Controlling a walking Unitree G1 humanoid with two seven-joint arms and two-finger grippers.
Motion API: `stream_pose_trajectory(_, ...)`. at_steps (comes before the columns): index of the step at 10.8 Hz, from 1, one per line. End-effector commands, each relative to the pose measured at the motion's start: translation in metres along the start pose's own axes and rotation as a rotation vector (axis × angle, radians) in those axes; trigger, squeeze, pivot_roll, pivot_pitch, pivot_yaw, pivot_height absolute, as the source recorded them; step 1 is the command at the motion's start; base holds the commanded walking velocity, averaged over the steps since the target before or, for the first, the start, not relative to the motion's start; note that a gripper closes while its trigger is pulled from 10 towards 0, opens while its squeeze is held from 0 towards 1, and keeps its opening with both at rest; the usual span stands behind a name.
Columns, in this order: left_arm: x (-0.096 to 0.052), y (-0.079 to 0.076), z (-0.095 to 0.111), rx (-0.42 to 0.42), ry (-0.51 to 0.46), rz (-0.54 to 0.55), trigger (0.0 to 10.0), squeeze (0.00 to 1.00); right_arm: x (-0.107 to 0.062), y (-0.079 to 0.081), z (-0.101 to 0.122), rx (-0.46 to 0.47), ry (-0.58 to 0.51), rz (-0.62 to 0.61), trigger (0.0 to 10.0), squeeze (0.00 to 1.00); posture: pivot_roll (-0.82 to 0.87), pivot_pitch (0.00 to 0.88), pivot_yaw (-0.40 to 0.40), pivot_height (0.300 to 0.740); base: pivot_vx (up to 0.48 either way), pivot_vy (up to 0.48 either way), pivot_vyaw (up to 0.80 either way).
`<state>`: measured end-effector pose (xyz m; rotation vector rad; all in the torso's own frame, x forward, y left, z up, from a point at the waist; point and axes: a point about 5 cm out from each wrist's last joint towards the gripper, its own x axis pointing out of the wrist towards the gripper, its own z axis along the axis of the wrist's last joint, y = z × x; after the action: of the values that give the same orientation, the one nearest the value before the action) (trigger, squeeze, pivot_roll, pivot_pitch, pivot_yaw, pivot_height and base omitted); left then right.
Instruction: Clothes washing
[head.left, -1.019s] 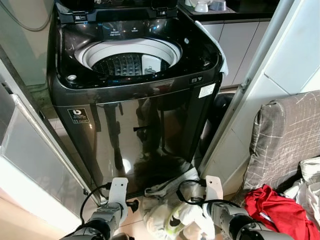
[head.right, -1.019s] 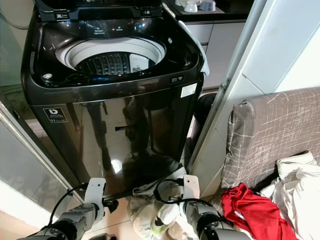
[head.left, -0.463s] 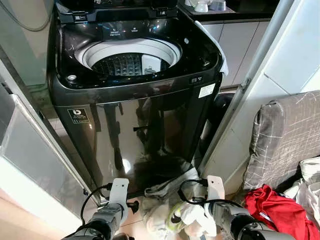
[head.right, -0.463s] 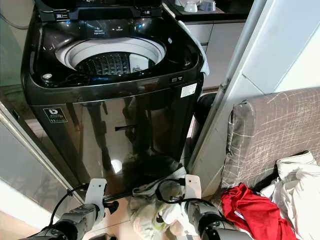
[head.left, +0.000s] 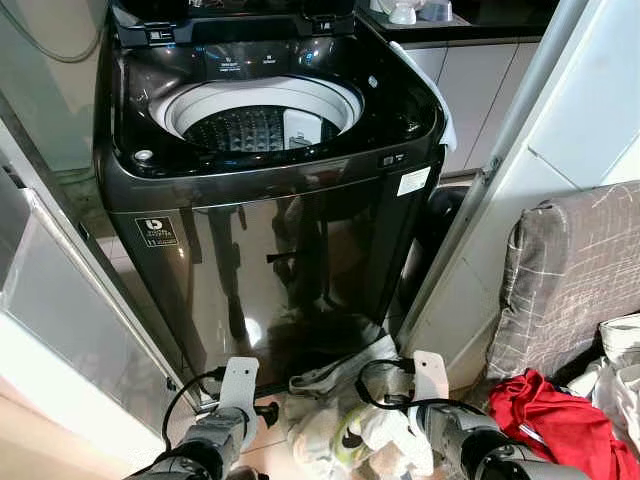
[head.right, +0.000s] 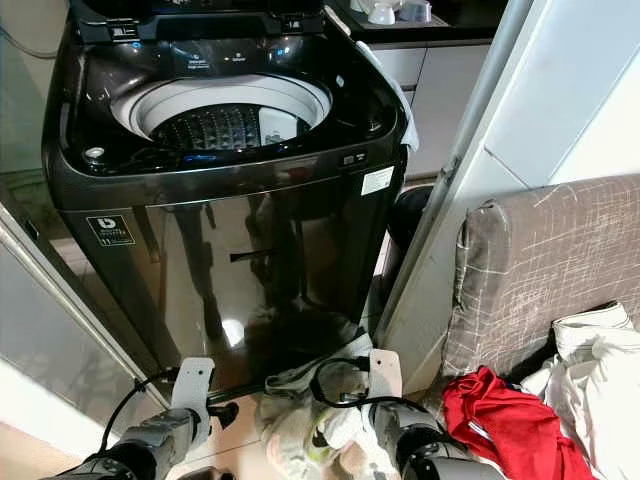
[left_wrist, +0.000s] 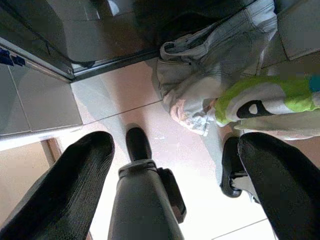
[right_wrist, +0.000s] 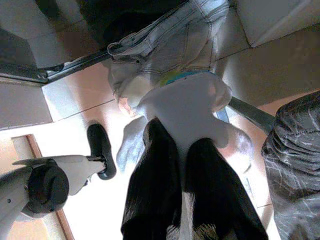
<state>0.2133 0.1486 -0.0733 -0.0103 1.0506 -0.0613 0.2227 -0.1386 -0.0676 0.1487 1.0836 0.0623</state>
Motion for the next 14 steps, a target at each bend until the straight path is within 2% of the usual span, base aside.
stream_pose_trajectory(1,0.0001,-0.0015,-0.0048,0.005,0.008,0.003,10.0,0.00,-0.0004,0.0004,0.0065,-0.019,-0.018,0.002,10.0,0.00,-0.10,0.000,-0.026,0.732,0.000,0.000,0.00)
stream_pose_trajectory(6,0.0002,-0.0038,-0.0047,0.042,0.009,-0.011,10.0,0.00,-0.0009,-0.0048,0.0052,-0.017,-0.018,-0.011,10.0,0.00,-0.11,0.000,-0.022,0.732,0.000,0.000,0.00)
stream_pose_trajectory(7,0.0002,-0.0038,-0.0029,0.093,-0.004,-0.008,10.0,0.00,-0.0009,-0.0050,0.0050,-0.017,-0.019,-0.012,10.0,0.00,-0.11,0.000,-0.020,0.732,0.000,0.000,0.00)
stream_pose_trajectory(8,0.0002,-0.0042,-0.0019,0.111,-0.010,-0.010,10.0,0.00,-0.0009,-0.0050,0.0049,-0.017,-0.019,-0.012,10.0,0.00,-0.11,0.000,-0.021,0.732,0.000,0.000,0.00)
stream_pose_trajectory(12,0.0003,-0.0049,-0.0063,0.042,0.011,-0.006,10.0,0.00,-0.0009,-0.0048,0.0052,-0.022,-0.019,-0.010,10.0,0.00,-0.09,0.000,-0.028,0.732,0.000,0.000,0.00)
stream_pose_trajectory(14,0.0002,-0.0041,-0.0065,0.044,0.009,-0.004,10.0,0.00,-0.0010,-0.0055,0.0043,-0.019,-0.019,-0.011,10.0,0.00,-0.09,0.000,-0.029,0.732,0.000,0.000,0.00)
